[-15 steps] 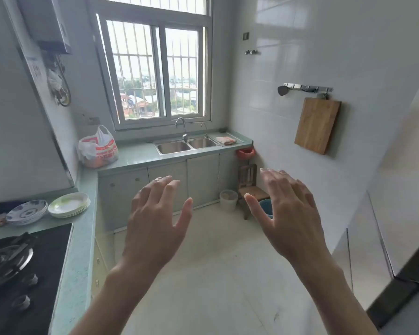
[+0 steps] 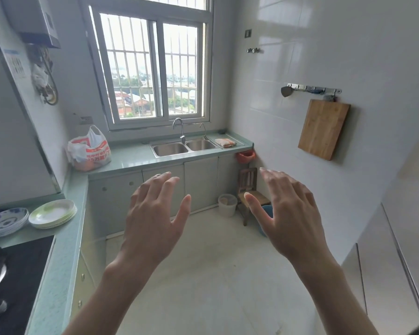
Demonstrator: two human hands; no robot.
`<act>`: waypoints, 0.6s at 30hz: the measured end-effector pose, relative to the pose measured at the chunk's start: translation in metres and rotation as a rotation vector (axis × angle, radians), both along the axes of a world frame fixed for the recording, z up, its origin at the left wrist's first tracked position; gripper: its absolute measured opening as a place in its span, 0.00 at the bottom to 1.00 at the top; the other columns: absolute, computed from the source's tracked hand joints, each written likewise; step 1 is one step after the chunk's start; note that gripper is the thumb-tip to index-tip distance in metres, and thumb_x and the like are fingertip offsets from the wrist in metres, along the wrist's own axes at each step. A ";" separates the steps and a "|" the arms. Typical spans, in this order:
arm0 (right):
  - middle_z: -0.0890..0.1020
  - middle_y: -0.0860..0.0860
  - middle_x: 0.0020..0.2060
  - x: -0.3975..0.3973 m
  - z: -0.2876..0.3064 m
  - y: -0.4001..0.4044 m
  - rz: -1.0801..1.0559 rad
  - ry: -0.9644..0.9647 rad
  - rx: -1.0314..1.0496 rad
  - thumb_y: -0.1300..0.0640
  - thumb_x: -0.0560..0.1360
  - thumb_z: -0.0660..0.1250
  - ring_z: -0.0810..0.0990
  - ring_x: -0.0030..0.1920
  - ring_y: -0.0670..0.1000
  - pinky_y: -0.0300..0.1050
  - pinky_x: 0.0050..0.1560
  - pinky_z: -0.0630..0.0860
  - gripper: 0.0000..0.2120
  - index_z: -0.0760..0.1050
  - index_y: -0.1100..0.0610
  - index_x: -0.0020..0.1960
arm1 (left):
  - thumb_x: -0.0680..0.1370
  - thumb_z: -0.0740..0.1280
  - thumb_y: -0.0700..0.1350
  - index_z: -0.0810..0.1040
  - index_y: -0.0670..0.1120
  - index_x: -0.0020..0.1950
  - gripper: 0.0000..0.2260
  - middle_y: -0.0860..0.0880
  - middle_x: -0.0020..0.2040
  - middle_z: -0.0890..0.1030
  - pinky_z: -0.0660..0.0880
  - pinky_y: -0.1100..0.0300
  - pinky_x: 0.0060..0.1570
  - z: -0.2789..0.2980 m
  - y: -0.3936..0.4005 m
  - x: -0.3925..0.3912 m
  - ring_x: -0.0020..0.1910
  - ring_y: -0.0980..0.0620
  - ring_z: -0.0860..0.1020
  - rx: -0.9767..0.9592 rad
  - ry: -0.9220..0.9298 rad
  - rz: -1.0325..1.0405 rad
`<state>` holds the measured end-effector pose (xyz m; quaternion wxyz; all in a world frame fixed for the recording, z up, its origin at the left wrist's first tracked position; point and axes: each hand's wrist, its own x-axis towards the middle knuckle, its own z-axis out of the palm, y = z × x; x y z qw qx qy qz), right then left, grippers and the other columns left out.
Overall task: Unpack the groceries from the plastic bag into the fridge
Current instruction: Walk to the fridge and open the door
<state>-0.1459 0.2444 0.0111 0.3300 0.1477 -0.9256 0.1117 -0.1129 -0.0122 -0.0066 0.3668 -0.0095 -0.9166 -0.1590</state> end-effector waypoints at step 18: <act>0.72 0.52 0.75 -0.223 0.000 0.023 0.028 -0.020 0.045 0.33 0.83 0.50 0.67 0.77 0.53 0.54 0.77 0.64 0.34 0.66 0.54 0.78 | 0.83 0.57 0.59 0.75 0.46 0.71 0.24 0.48 0.69 0.77 0.69 0.47 0.69 -0.005 0.031 -0.215 0.70 0.46 0.72 -0.040 -0.026 0.029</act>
